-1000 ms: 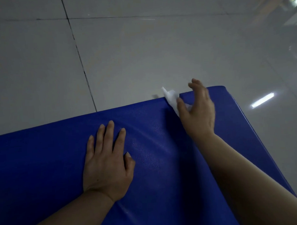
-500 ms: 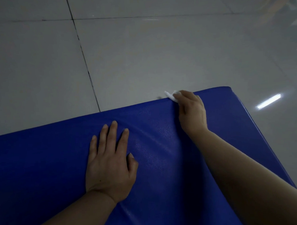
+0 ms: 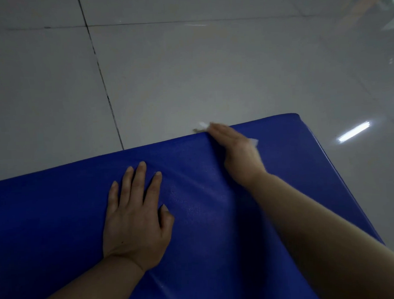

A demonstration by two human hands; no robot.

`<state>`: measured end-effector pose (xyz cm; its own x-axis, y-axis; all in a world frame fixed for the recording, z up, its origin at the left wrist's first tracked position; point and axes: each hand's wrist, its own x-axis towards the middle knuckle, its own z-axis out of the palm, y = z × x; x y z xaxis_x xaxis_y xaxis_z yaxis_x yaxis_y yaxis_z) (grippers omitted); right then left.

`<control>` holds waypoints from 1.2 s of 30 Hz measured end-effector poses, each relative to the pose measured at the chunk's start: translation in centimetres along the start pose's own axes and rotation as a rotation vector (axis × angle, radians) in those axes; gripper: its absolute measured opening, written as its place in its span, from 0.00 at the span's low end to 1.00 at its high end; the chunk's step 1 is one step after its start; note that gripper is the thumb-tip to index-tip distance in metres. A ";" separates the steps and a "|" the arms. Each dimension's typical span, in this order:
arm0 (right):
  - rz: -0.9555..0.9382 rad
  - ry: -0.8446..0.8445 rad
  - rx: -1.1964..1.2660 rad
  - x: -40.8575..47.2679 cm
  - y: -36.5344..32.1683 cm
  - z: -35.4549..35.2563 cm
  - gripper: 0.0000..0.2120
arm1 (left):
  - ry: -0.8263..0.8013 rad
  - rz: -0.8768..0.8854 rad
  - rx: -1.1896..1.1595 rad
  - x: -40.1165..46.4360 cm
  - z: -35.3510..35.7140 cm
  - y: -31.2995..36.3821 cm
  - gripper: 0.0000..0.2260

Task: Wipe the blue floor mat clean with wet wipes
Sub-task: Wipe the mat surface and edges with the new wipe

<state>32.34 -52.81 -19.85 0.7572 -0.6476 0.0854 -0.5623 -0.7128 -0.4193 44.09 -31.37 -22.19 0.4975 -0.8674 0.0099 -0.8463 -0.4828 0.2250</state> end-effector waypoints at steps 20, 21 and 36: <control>0.608 0.151 -0.060 -7.1 4.6 -3.8 0.45 | -0.005 -0.011 -0.013 -0.1 0.0 0.0 0.27; 0.576 0.148 -0.051 -7.3 4.0 -3.3 0.44 | -0.007 -0.012 -0.016 0.0 0.1 0.0 0.28; 0.565 0.147 -0.055 -14.8 5.5 -4.2 0.36 | -0.014 -0.017 -0.018 0.1 0.0 0.1 0.29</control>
<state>16.66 -48.26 -19.59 0.2835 -0.9589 -0.0117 -0.8846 -0.2568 -0.3893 44.06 -31.49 -22.18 0.5088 -0.8609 -0.0080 -0.8342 -0.4953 0.2427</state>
